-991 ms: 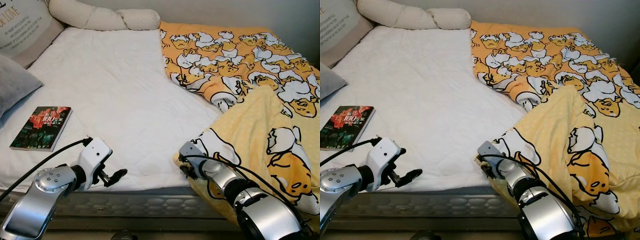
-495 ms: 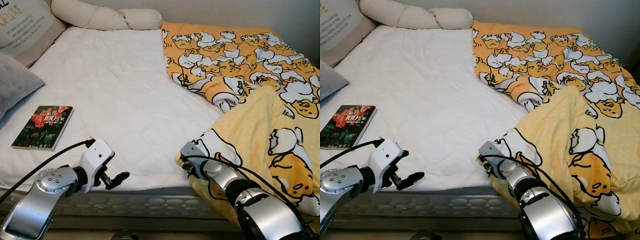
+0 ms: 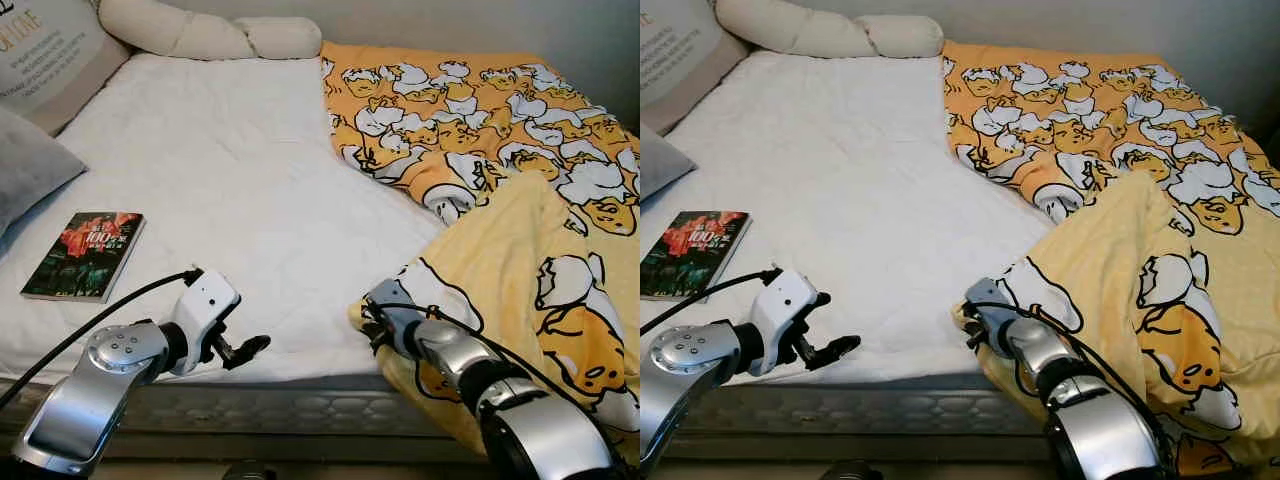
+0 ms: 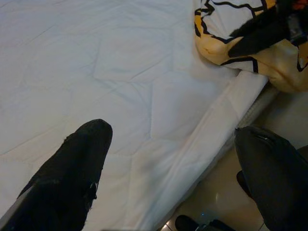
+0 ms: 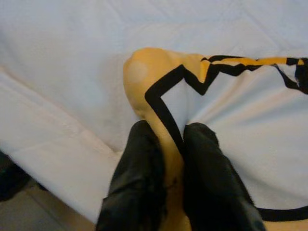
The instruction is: Clean up the room
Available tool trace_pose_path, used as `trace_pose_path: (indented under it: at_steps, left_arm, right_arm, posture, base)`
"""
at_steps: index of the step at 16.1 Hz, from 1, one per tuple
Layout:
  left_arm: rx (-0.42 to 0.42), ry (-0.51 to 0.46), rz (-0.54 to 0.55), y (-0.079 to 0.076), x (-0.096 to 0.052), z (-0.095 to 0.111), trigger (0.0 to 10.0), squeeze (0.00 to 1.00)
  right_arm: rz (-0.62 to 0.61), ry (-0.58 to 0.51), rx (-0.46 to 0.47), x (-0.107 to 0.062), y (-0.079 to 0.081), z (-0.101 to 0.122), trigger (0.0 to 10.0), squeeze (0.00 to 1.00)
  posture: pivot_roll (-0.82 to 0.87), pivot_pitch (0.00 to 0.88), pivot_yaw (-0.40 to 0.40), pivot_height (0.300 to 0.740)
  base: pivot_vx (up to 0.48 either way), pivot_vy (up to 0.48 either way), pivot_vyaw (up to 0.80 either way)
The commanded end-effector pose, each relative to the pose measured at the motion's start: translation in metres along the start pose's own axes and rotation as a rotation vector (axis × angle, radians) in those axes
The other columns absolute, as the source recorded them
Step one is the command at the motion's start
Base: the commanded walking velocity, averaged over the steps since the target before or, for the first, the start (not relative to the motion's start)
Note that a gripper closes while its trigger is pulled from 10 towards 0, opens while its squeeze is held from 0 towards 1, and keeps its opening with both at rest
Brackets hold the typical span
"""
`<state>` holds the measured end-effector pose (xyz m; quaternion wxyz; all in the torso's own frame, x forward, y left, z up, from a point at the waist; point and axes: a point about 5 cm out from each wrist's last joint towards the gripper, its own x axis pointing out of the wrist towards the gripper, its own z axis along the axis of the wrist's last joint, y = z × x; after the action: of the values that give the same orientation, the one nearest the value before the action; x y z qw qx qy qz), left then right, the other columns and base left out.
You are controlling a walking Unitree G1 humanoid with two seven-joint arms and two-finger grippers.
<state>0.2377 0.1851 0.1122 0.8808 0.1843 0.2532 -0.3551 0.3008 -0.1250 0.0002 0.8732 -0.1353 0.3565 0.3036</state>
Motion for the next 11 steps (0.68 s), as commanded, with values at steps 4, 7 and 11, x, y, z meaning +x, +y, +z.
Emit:
trace_pose_path:
  at_steps: [4, 7, 11]
  left_arm:
    - [0.001, -0.001, 0.006, -0.001, -0.002, -0.002, 10.0, 0.0]
    - [-0.003, 0.001, 0.011, -0.004, -0.005, -0.004, 10.0, 0.0]
    - [-0.005, 0.014, 0.008, -0.002, -0.008, -0.007, 10.0, 0.0]
  right_arm:
    - [0.262, -0.088, 0.068, -0.014, -0.004, -0.006, 0.0, 0.0]
    - [0.508, -0.122, 0.01, -0.031, -0.002, -0.011, 0.0, 0.0]
    - [0.994, -0.014, -0.113, -0.09, 0.019, -0.057, 0.0, 0.0]
  posture:
    - [0.14, 0.0, -0.047, 0.74]
    - [0.14, 0.0, -0.056, 0.74]
    - [0.14, 0.0, -0.058, 0.74]
  base:
    - [0.0, 0.0, 0.0]
    - [0.0, 0.0, 0.0]
    - [0.0, 0.0, 0.0]
